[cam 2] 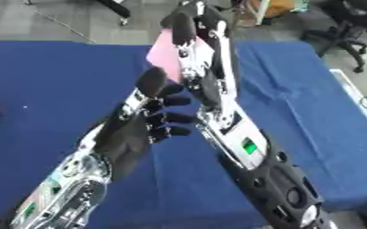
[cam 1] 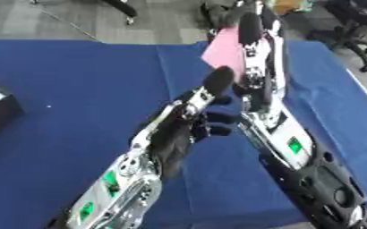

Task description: Pick up the objects with one hand, pass them to the other hand, and then place them into the box on the other side of the table.

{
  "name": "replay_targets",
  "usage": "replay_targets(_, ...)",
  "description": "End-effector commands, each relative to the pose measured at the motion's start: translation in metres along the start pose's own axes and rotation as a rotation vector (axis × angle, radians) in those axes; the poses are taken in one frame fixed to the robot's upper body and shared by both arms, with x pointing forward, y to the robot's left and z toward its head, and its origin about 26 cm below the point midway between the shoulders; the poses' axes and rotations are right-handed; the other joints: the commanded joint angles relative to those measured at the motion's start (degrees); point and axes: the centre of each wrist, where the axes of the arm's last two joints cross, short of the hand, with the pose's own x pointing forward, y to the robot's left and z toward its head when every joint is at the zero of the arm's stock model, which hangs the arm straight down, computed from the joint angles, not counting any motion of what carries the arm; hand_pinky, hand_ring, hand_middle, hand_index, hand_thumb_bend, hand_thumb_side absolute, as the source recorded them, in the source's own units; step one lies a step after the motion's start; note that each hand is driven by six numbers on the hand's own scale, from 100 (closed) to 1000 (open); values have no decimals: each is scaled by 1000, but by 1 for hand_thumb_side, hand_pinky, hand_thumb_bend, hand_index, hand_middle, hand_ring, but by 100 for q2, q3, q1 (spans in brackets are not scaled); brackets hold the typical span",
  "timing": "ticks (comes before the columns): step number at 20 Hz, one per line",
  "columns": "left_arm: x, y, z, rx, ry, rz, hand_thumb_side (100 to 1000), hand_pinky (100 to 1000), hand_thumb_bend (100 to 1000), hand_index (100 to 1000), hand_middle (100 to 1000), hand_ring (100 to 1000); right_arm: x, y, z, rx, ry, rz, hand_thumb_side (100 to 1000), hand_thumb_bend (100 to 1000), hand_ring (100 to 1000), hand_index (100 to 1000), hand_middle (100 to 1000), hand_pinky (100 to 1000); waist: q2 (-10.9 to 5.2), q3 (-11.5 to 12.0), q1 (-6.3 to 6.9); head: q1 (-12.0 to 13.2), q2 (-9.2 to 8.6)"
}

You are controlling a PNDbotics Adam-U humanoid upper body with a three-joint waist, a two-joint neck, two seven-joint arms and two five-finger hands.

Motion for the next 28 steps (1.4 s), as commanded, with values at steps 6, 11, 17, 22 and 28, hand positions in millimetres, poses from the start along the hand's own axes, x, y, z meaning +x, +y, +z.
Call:
replay_targets(6,11,-9,1,-44,-43,19,525,690,1000,804,701,744,4,-1,-7,13,-35,3,470,100,156,254,131,100,-52,-5,9,-31,-12)
replay_targets(11,14,-12,3,-54,-50,25,520,690,1000,804,700,744,4,-1,-6,14,-29,0,470,100,156,255,132,100,-56,-3,9,-33,-12)
replay_targets(17,23,-18,9,-93,-70,42,506,688,1000,794,683,738,4,0,-5,15,-18,-4,470,100,158,255,132,100,-63,0,10,-37,-12)
replay_targets(22,37,-25,19,-132,-90,55,490,686,1000,786,672,730,4,0,-5,15,-12,-6,470,100,159,256,133,100,-67,2,14,-37,-12)
replay_targets(28,47,-31,26,-141,-95,67,484,684,1000,778,661,723,4,0,-4,6,-7,-7,470,100,160,256,133,100,-73,10,18,-46,-12)
